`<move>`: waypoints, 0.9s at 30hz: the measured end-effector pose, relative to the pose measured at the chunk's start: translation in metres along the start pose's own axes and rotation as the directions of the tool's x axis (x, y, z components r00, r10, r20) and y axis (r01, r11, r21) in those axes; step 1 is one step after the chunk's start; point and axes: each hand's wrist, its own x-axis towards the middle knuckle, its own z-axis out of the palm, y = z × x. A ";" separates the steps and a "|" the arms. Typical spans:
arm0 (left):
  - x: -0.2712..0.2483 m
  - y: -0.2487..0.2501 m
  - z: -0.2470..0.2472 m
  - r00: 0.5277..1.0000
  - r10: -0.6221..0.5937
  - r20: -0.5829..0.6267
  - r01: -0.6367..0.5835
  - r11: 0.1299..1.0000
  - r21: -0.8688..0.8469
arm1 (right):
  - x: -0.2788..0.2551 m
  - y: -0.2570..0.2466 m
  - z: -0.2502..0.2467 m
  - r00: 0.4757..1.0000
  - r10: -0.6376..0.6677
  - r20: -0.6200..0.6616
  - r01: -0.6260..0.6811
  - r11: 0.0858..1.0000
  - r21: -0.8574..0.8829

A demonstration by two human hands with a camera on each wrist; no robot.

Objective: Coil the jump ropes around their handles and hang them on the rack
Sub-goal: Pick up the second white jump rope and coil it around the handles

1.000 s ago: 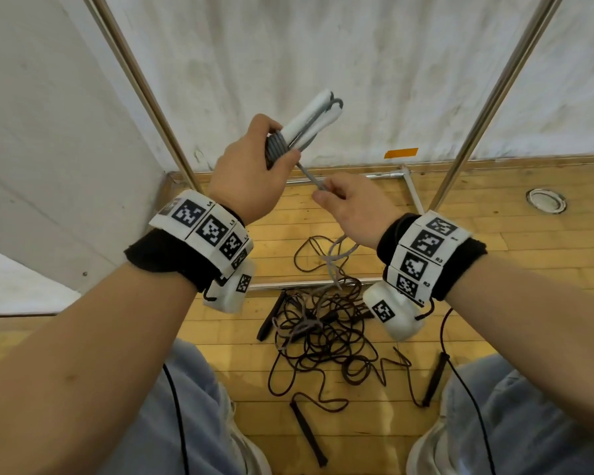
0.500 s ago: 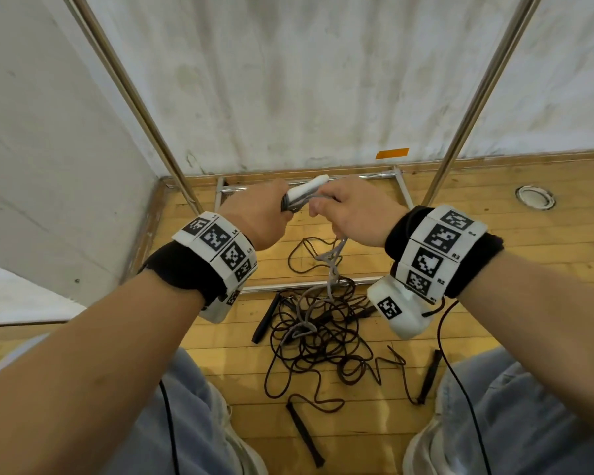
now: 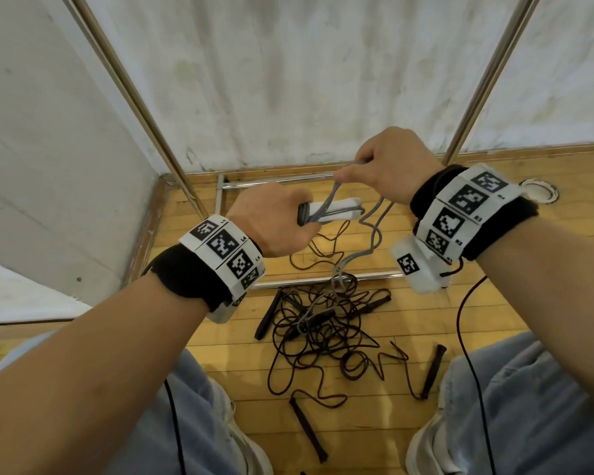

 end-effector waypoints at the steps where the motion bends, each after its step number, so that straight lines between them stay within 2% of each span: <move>1: -0.001 -0.001 -0.002 1.000 0.019 0.004 -0.019 0.999 -0.042 | 0.001 0.002 -0.003 1.000 0.014 0.006 -0.015 0.999 0.036; 5: -0.006 -0.004 -0.013 0.995 0.094 -0.024 -0.097 0.957 -0.274 | 0.003 0.015 -0.014 0.997 0.043 0.066 -0.057 0.969 0.239; 7: -0.009 -0.002 -0.016 0.995 0.092 -0.039 -0.100 0.904 -0.415 | 0.002 0.021 -0.016 0.994 0.038 0.104 -0.080 0.896 0.436; 9: -0.012 0.003 -0.018 0.997 0.067 -0.042 -0.079 0.811 -0.579 | 0.002 0.022 -0.010 0.992 0.039 0.116 -0.099 0.816 0.569; 12: -0.013 0.012 -0.023 0.999 0.016 -0.042 -0.043 0.609 -0.792 | 0.002 0.016 0.009 0.989 0.083 0.123 -0.144 0.729 0.669; 14: -0.012 0.013 -0.027 0.997 -0.050 -0.060 -0.029 0.486 -0.873 | -0.002 0.010 0.023 0.982 0.062 0.176 -0.175 0.633 0.754; 15: -0.010 0.012 -0.029 0.993 -0.088 -0.076 -0.029 0.451 -0.892 | -0.004 0.005 0.030 0.981 0.039 0.192 -0.174 0.625 0.761; 17: -0.007 0.010 -0.032 0.980 -0.172 -0.104 -0.028 0.396 -0.918 | -0.010 -0.007 0.041 0.984 0.019 0.178 -0.138 0.714 0.686; 20: -0.002 0.007 -0.037 0.947 -0.296 -0.124 -0.030 0.303 -0.952 | -0.017 -0.027 0.050 0.999 -0.032 0.033 0.012 0.875 0.483; 23: 0.000 0.004 -0.041 0.928 -0.339 -0.152 -0.044 0.307 -0.951 | -0.025 -0.035 0.052 0.991 -0.126 -0.036 0.131 0.934 0.334; 27: -0.001 0.004 -0.043 0.928 -0.328 -0.175 -0.051 0.353 -0.934 | -0.024 -0.035 0.050 0.985 -0.149 -0.090 0.158 0.982 0.104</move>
